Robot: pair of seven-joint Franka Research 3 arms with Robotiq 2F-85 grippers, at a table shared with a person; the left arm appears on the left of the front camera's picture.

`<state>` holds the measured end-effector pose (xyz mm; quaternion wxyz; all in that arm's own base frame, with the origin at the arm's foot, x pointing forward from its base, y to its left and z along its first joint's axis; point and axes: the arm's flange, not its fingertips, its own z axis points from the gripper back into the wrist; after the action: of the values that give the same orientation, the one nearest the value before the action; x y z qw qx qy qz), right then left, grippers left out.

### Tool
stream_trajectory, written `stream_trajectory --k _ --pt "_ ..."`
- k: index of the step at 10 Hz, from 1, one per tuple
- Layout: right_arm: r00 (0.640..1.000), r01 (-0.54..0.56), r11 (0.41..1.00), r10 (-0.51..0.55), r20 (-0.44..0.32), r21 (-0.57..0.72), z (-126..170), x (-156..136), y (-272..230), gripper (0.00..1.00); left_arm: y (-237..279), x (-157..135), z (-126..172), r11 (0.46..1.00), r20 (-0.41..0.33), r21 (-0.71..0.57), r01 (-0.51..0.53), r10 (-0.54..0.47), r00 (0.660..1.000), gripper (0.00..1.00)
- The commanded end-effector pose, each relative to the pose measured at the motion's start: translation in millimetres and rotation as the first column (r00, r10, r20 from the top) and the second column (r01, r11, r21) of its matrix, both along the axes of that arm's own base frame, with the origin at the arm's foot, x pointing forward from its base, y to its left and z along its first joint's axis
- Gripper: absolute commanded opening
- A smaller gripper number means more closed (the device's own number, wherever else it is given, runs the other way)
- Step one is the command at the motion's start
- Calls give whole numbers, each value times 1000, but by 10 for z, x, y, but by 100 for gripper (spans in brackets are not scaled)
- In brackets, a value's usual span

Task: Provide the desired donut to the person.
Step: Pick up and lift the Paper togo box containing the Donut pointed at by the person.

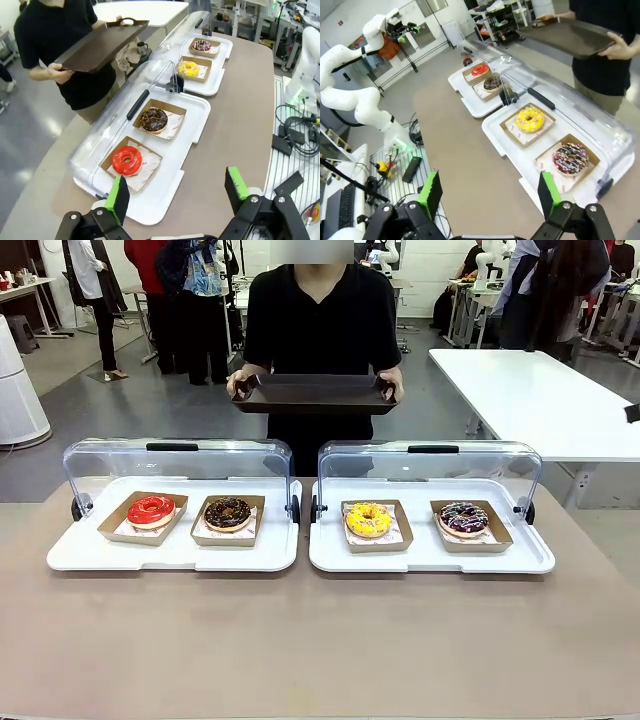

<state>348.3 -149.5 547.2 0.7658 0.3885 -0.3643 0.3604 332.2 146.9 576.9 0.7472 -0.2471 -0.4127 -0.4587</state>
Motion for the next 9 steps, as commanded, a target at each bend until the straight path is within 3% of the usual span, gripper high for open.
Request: stream_trajectory --k 1,3,5,8,9 --pt "998 -21 1000 21 64 -7 -15 -97 -89 100 181 -27 -120 999 31 -53 10 -8 999 100" --pt "993 -27 1000 28 112 -17 -21 -208 -233 100 301 -123 -145 999 22 -37 -21 22 1000 100" --pt "994 -3 999 7 113 -36 -40 -269 -276 100 371 -211 -135 999 21 -31 -39 40 999 100" --pt "988 23 991 -2 155 -130 2 -306 -157 100 239 -248 -137 1000 15 -1 -22 22 1000 100" --pt "994 3 997 6 107 -81 14 -314 -310 100 351 -212 -119 999 -3 -13 -49 49 999 100"
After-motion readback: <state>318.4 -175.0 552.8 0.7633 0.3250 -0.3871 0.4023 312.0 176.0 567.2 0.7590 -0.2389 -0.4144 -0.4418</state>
